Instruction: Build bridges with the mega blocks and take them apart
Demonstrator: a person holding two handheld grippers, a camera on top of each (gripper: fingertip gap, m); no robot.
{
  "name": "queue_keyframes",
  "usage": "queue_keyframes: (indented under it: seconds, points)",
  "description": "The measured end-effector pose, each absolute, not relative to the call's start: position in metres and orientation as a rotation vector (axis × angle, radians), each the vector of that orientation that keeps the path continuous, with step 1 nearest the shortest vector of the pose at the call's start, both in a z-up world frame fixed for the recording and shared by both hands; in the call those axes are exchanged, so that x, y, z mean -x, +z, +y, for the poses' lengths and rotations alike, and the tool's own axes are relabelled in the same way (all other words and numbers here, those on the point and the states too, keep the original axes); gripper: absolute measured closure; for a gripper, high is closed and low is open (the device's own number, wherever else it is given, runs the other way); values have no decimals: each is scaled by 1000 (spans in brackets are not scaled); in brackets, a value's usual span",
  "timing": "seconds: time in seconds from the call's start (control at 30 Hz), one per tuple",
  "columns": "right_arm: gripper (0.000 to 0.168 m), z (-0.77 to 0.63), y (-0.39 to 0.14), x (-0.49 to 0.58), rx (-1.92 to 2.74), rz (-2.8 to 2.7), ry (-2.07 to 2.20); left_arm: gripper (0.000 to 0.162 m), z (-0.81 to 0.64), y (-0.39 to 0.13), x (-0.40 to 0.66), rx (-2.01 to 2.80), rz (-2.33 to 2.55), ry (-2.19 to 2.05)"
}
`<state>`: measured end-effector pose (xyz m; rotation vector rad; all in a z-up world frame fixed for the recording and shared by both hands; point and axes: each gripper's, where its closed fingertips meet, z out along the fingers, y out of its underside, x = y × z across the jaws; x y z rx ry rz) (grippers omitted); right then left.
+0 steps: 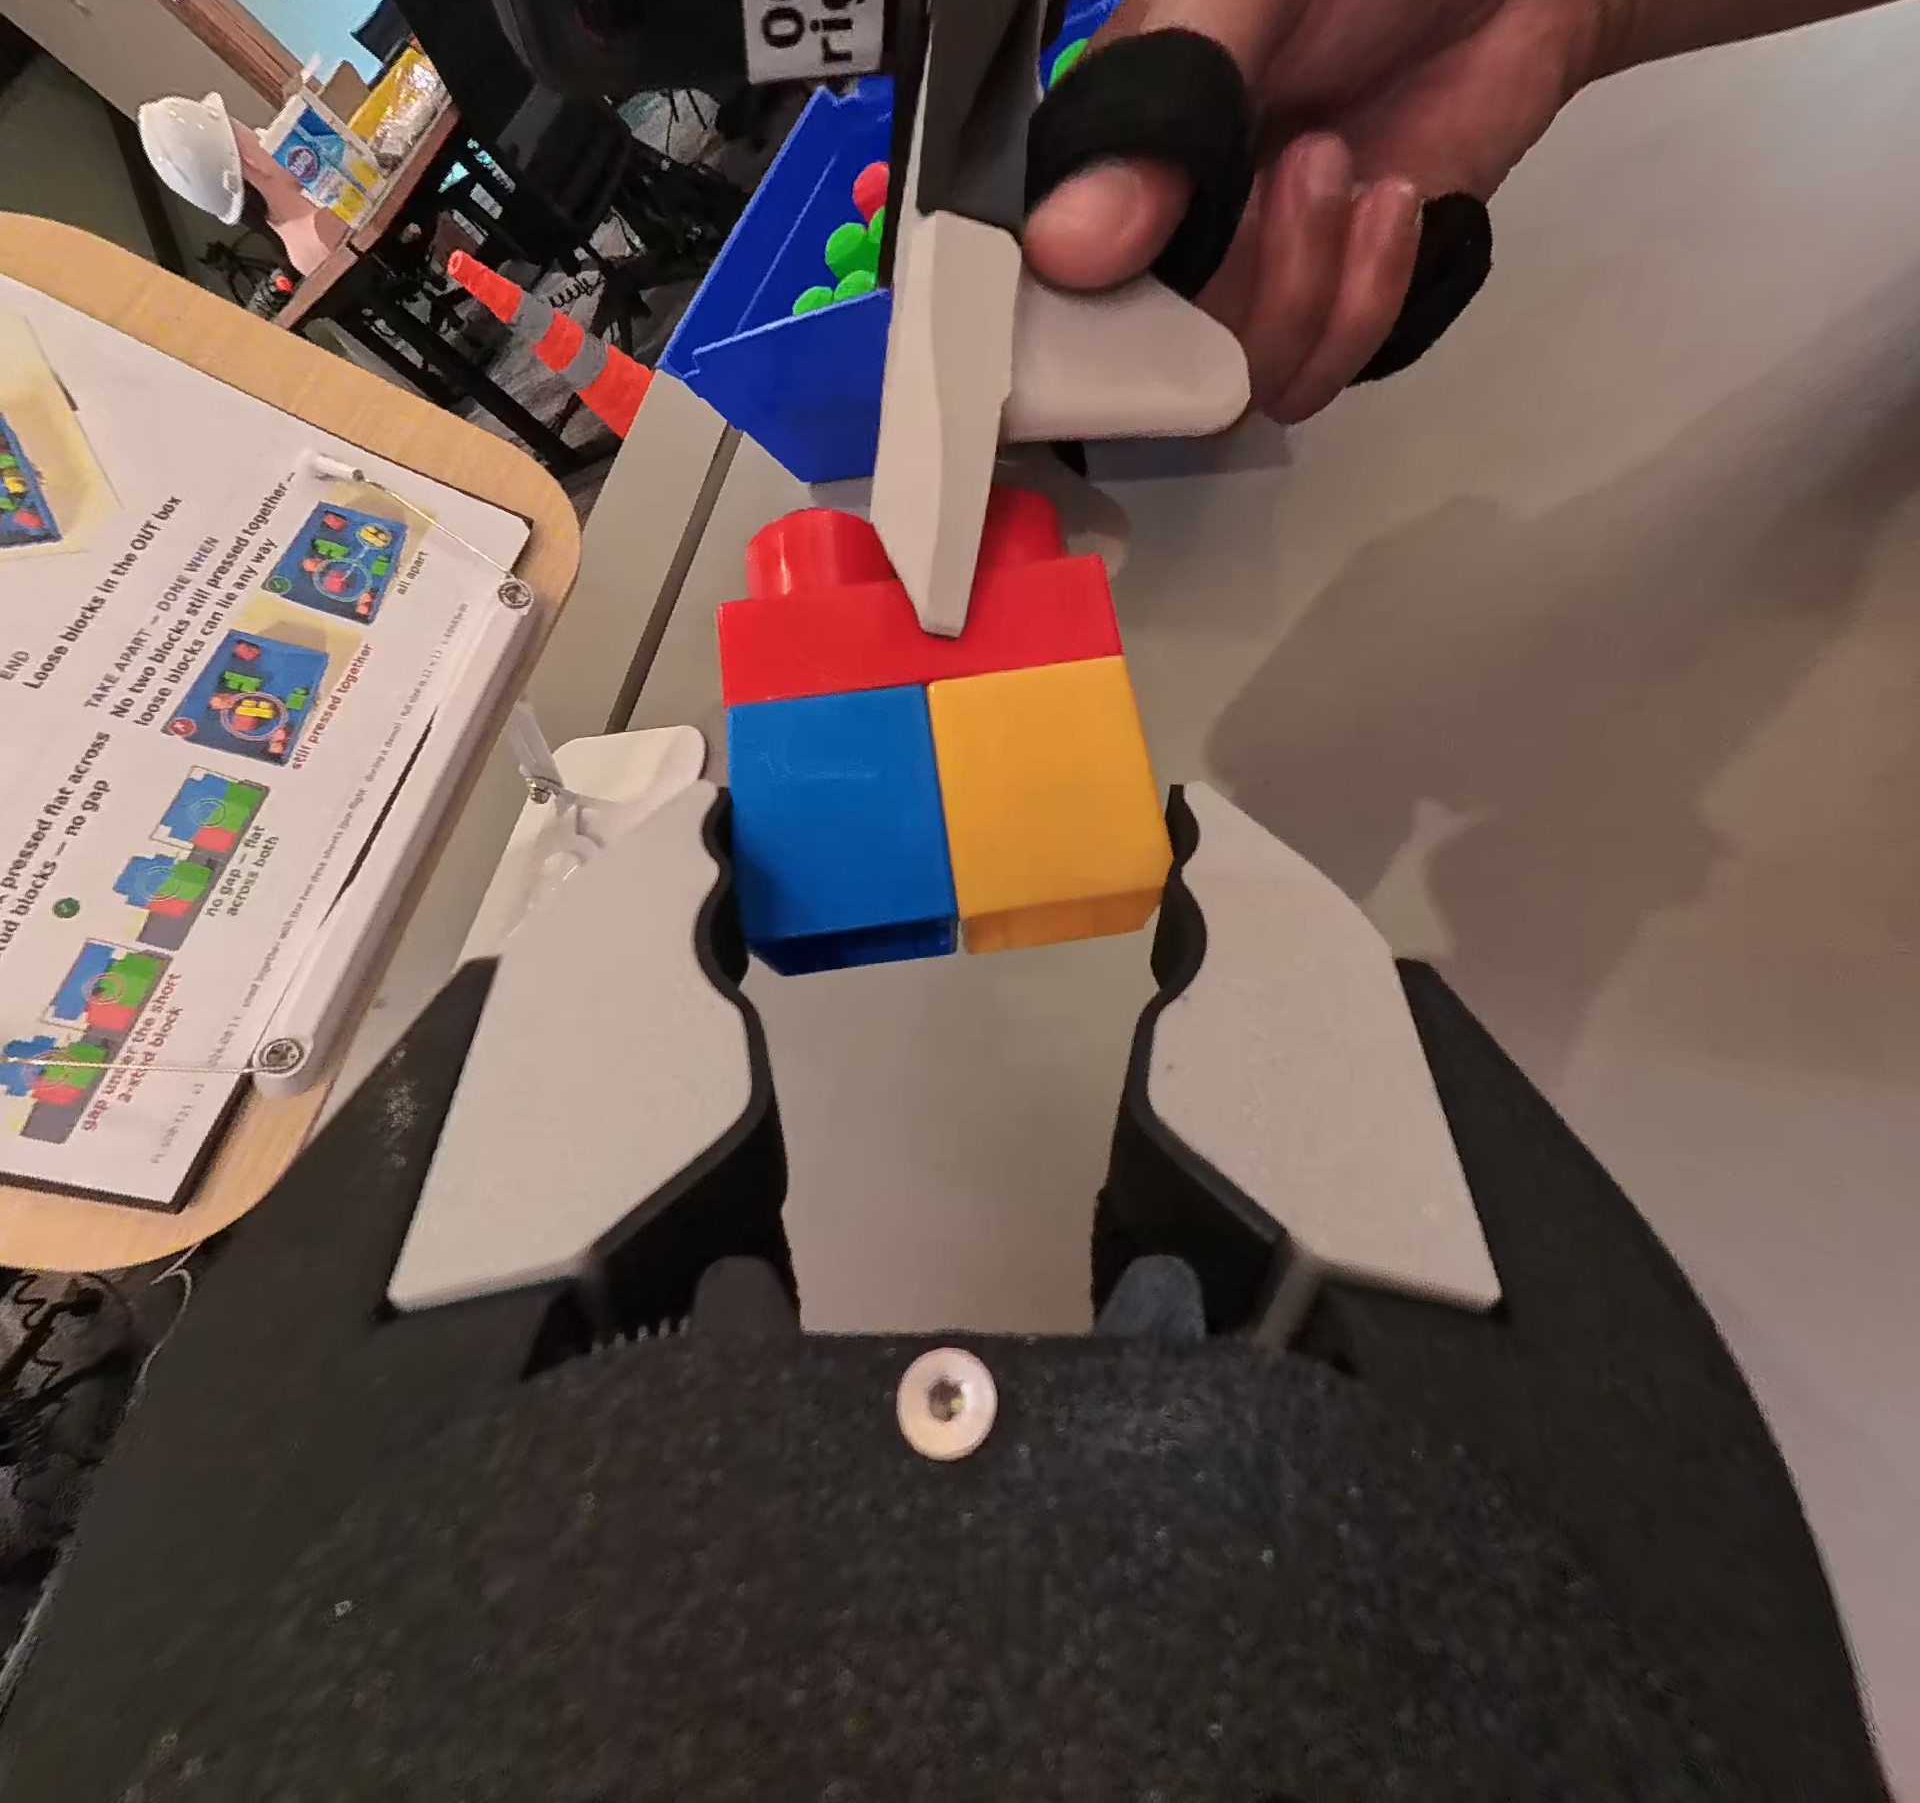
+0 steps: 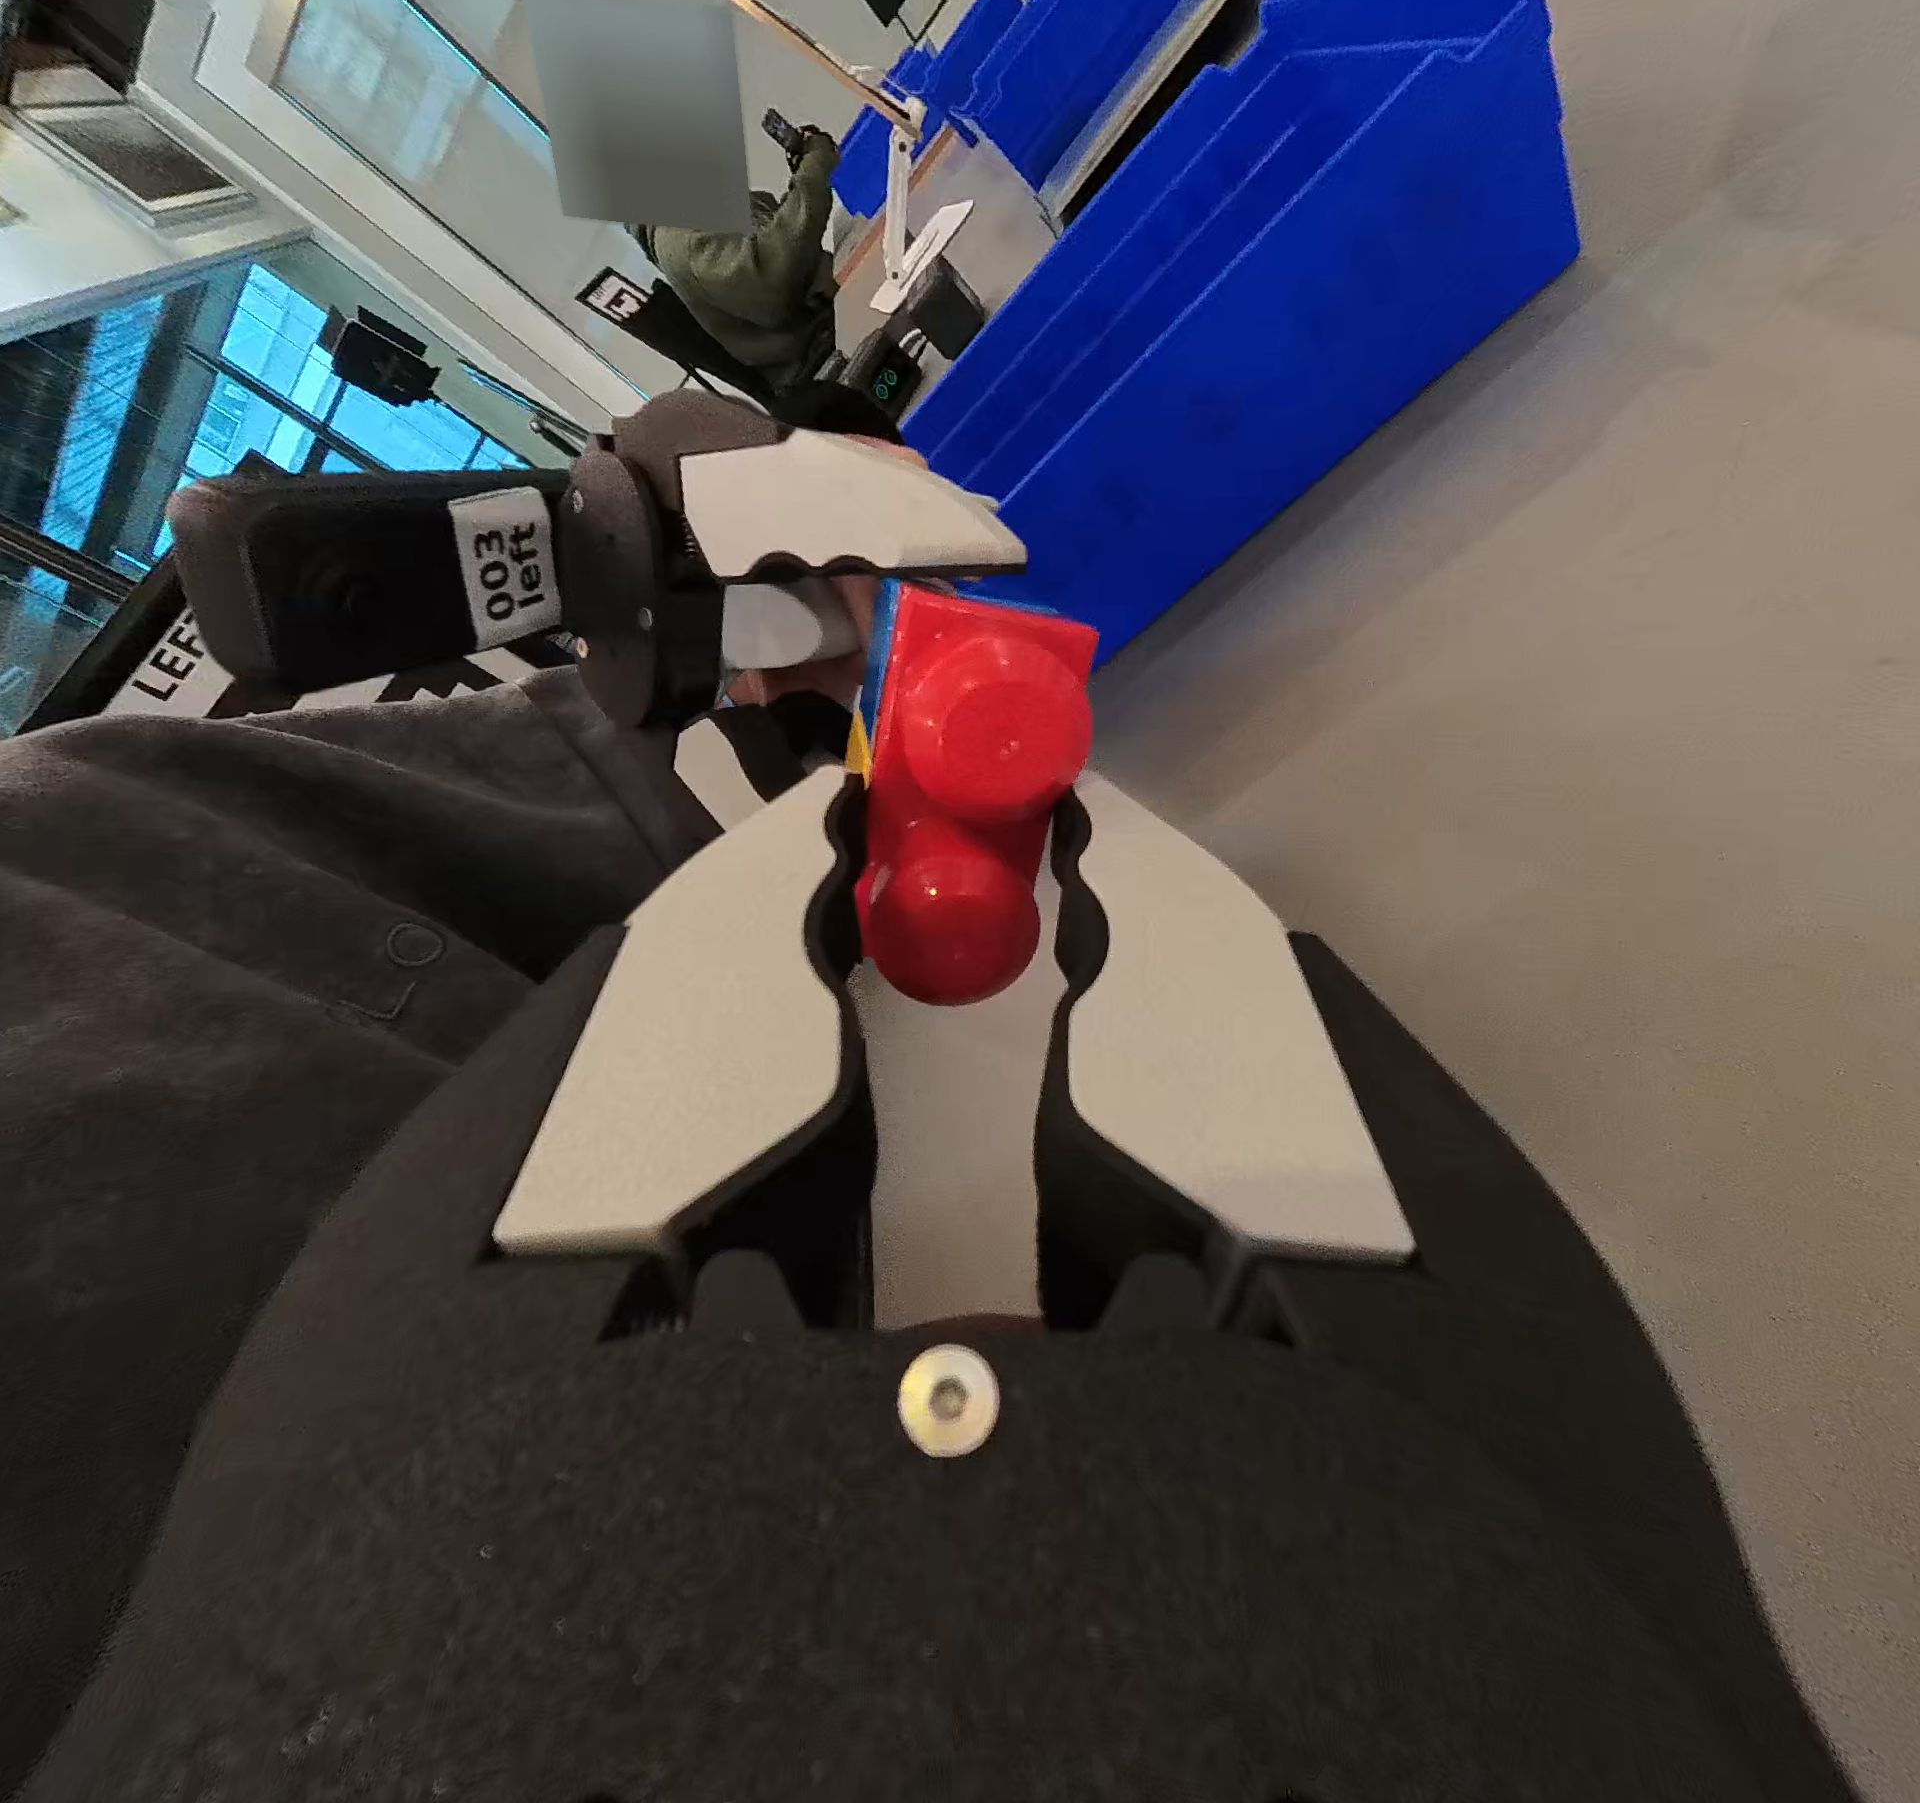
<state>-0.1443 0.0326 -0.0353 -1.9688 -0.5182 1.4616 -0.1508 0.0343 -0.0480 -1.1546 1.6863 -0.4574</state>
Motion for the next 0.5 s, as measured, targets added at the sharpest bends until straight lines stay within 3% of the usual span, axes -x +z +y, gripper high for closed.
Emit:
queue_keyframes:
  seconds: [0.43,0.5]
  points:
    - [134,37,-51,132,1895,-431,1487,86,37,-60,142,1158,1673,-453]
    - [134,35,-58,127,1875,-409,1494,79,35,-58,148,1228,1647,-532]
